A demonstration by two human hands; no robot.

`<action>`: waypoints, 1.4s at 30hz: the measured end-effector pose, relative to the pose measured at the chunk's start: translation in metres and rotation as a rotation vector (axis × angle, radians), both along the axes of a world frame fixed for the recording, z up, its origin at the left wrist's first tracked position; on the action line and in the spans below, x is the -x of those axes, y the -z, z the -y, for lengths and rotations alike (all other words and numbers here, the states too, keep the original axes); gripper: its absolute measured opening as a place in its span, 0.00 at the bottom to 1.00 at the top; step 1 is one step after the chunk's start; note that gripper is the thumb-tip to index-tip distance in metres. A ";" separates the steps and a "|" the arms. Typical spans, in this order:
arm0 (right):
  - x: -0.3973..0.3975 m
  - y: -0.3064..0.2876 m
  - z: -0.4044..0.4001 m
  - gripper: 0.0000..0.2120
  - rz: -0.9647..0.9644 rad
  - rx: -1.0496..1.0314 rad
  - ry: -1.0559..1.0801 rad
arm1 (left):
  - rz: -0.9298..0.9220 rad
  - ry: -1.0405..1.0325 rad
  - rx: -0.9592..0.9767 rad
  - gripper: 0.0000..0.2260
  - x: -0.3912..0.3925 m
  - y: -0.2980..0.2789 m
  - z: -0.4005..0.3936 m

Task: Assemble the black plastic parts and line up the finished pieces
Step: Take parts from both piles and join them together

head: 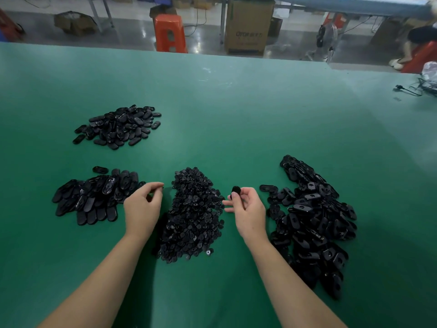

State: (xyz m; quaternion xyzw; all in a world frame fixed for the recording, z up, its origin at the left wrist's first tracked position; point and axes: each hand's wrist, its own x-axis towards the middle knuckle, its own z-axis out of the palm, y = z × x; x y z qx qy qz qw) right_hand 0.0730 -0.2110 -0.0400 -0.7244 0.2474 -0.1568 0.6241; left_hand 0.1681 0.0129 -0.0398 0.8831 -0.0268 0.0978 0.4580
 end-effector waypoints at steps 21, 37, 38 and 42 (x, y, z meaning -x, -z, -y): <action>-0.001 0.005 0.003 0.10 -0.014 0.064 0.111 | -0.484 0.212 0.331 0.07 0.045 -0.036 0.140; 0.002 0.005 0.004 0.10 -0.020 0.064 0.046 | -0.471 0.192 0.227 0.04 0.041 -0.043 0.149; 0.002 0.004 0.004 0.09 -0.023 0.059 0.042 | -0.472 0.204 0.224 0.05 0.040 -0.044 0.148; 0.001 0.003 0.002 0.06 -0.022 0.038 0.027 | -0.433 0.242 0.093 0.05 0.035 -0.048 0.144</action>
